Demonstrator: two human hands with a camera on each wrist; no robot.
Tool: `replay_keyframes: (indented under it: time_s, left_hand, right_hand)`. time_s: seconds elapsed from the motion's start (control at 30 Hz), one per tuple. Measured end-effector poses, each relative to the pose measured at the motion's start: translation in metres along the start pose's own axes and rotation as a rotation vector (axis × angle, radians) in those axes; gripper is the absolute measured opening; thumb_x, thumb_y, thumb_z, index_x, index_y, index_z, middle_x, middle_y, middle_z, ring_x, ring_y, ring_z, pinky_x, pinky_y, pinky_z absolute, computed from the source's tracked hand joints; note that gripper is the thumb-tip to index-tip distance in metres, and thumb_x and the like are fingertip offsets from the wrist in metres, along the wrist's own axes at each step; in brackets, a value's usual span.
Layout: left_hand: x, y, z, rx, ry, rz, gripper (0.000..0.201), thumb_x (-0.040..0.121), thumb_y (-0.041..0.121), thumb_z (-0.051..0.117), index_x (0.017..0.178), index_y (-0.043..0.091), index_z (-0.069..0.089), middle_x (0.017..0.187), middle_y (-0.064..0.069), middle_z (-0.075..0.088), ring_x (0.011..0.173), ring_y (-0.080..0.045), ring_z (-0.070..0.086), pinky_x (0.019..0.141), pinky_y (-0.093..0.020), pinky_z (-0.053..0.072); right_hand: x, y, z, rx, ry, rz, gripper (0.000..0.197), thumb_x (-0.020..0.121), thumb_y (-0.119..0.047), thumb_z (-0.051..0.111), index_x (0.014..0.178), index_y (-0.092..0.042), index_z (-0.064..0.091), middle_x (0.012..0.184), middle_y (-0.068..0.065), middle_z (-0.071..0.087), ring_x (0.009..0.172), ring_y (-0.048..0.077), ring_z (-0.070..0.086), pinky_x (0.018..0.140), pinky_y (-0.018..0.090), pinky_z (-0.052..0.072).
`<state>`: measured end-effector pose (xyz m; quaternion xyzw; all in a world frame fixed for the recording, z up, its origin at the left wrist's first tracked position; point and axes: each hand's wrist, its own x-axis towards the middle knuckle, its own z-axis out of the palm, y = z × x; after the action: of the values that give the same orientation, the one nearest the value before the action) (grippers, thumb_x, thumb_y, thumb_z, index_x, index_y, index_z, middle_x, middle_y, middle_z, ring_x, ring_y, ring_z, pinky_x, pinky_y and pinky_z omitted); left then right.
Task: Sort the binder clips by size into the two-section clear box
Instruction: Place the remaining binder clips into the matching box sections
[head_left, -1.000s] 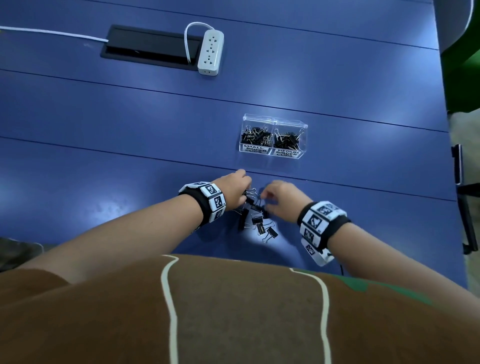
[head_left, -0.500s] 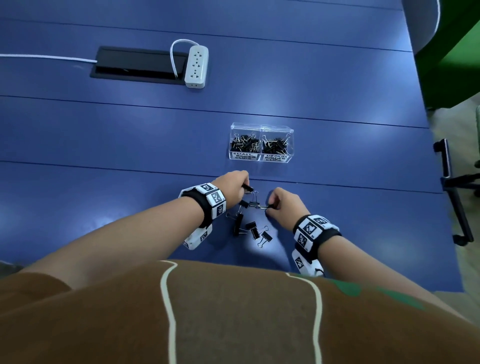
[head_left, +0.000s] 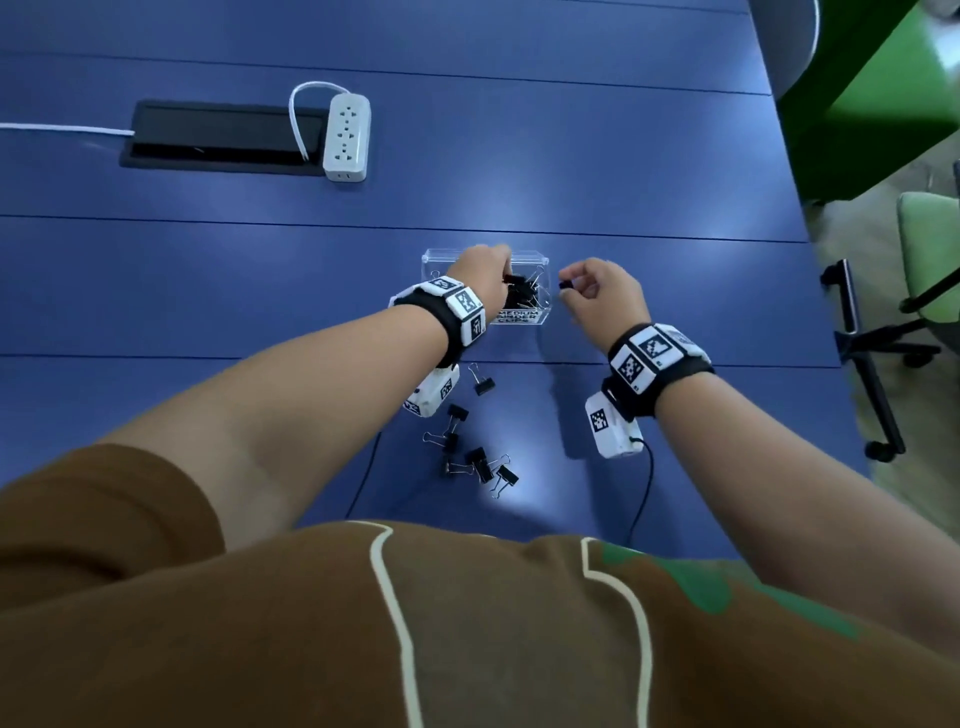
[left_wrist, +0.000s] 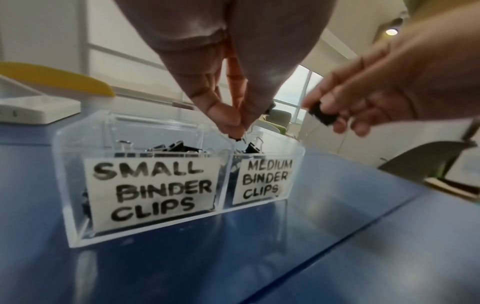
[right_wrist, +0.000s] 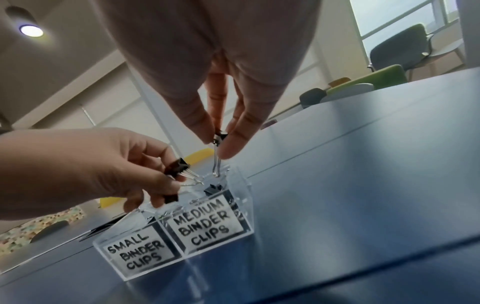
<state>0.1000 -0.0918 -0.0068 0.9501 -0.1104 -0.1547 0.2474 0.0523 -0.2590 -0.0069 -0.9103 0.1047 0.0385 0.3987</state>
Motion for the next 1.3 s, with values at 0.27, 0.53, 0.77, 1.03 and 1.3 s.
replay_keyframes:
  time_s: [0.27, 0.53, 0.77, 1.03, 1.3]
  left_hand:
    - [0.0, -0.004, 0.019, 0.385, -0.15, 0.168, 0.027, 0.079, 0.0, 0.048, 0.101, 0.008, 0.062, 0.092, -0.013, 0.06, 0.106, -0.036, 0.051, 0.084, -0.042, 0.049]
    - [-0.027, -0.01, -0.006, -0.067, 0.021, 0.09, 0.028, 0.082, -0.002, 0.043, 0.098, 0.008, 0.064, 0.105, -0.013, 0.063, 0.106, -0.028, 0.053, 0.083, -0.029, 0.039]
    - [-0.084, -0.045, 0.005, -0.037, -0.187, 0.071, 0.021, 0.081, 0.005, 0.046, 0.091, 0.013, 0.063, 0.096, -0.006, 0.062, 0.092, -0.027, 0.059, 0.081, -0.031, 0.047]
    - [-0.125, -0.075, 0.041, 0.222, -0.395, 0.117, 0.032, 0.09, 0.023, 0.055, 0.122, 0.021, 0.057, 0.117, -0.01, 0.048, 0.102, -0.031, 0.055, 0.078, -0.039, 0.049]
    - [-0.125, -0.078, 0.051, 0.177, -0.321, 0.089, 0.019, 0.088, 0.017, 0.059, 0.106, 0.011, 0.056, 0.114, -0.011, 0.047, 0.1, -0.032, 0.055, 0.085, -0.047, 0.05]
  right_hand:
    - [0.02, -0.024, 0.014, -0.219, -0.14, -0.106, 0.023, 0.082, -0.007, 0.053, 0.103, -0.011, 0.063, 0.094, 0.003, 0.055, 0.082, 0.019, 0.052, 0.085, 0.033, 0.048]
    - [0.02, -0.023, 0.034, -0.412, -0.268, -0.186, 0.021, 0.087, -0.006, 0.053, 0.1, -0.004, 0.069, 0.111, 0.017, 0.056, 0.096, 0.034, 0.056, 0.081, 0.035, 0.047]
    - [-0.02, -0.031, 0.047, -0.363, -0.271, -0.314, 0.022, 0.085, -0.005, 0.049, 0.094, -0.007, 0.068, 0.103, 0.013, 0.061, 0.09, 0.029, 0.058, 0.08, 0.034, 0.048]
    - [-0.068, -0.013, 0.088, -0.411, -0.531, -0.156, 0.022, 0.081, -0.017, 0.063, 0.101, -0.009, 0.057, 0.108, 0.014, 0.049, 0.097, 0.035, 0.054, 0.084, 0.039, 0.048]
    - [-0.105, -0.006, 0.06, -0.294, -0.561, -0.119, 0.032, 0.072, -0.018, 0.067, 0.102, -0.016, 0.054, 0.103, 0.004, 0.056, 0.089, 0.02, 0.054, 0.085, 0.033, 0.049]
